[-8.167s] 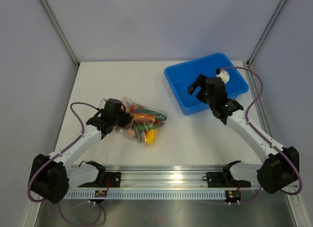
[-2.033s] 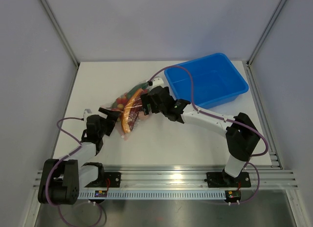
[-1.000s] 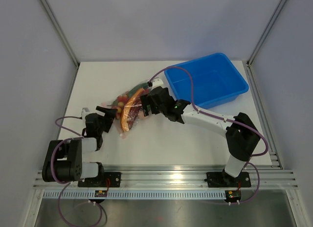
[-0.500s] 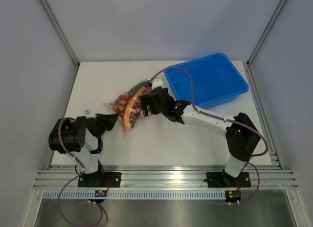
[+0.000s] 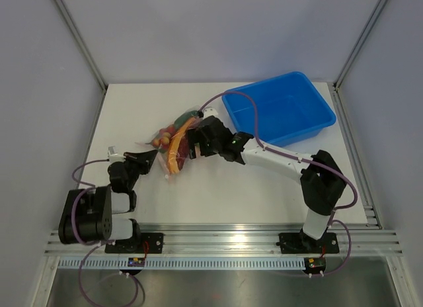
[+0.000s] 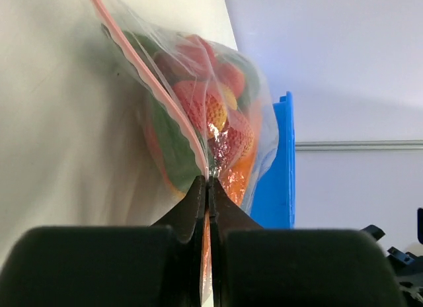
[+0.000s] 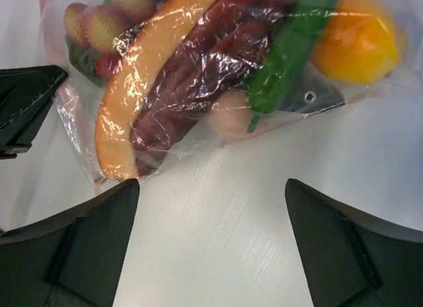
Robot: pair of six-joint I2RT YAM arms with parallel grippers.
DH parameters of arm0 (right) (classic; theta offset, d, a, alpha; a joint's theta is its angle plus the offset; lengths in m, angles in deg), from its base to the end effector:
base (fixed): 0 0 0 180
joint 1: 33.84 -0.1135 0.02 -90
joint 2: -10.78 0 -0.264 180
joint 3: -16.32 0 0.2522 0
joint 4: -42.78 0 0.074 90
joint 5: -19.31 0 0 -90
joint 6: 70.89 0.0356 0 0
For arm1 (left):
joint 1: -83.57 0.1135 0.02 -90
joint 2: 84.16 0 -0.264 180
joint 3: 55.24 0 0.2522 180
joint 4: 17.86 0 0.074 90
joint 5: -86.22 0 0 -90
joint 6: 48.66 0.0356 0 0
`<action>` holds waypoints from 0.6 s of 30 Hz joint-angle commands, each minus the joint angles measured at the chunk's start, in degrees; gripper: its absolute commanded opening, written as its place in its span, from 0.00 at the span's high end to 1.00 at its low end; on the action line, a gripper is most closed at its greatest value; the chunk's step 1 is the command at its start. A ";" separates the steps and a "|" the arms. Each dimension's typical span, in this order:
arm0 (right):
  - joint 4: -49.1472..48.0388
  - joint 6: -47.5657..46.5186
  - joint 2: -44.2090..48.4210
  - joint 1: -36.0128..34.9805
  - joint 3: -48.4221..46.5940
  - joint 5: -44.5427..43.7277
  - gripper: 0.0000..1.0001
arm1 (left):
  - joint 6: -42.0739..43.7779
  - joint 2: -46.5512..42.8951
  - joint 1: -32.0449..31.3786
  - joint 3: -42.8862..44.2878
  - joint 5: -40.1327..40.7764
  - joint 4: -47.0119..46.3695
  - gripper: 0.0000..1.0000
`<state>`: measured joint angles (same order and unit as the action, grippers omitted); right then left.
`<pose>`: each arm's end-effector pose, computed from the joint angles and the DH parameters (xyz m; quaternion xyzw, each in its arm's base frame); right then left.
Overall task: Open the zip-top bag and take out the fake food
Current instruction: Adjust the zipper food storage bag at the center of the board.
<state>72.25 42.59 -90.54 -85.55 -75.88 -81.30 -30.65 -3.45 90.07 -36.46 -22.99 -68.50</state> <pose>0.2567 0.3146 0.2644 -0.1799 0.8799 0.1975 0.3930 0.2016 0.0112 0.1304 -0.4004 0.6574 -0.4467 0.4561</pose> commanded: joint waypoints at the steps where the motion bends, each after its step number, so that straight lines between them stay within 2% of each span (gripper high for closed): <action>1: 2.49 7.08 -2.92 -0.42 -3.30 4.36 0.01 | 3.16 -9.41 0.09 1.31 3.90 11.11 1.00; 5: 2.05 7.63 -5.29 -0.59 -4.27 8.67 0.02 | 4.92 -21.00 -0.87 1.75 9.17 23.24 1.00; 8: 3.98 6.31 -7.05 -0.59 -5.58 7.89 0.04 | 7.64 -29.27 -1.84 4.46 13.20 37.98 1.00; 13: 4.16 7.27 -9.68 -0.77 -6.55 8.59 0.05 | 7.21 -39.03 -3.42 4.74 16.47 44.79 1.00; 18: 3.81 5.52 -13.90 -0.68 -9.19 5.43 0.04 | 6.60 -43.17 -5.27 6.67 18.93 52.61 1.00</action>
<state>76.38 48.75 -102.45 -85.61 -81.58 -74.26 -24.62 -44.41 85.83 -33.81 -7.90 -20.22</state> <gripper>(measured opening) 0.957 0.009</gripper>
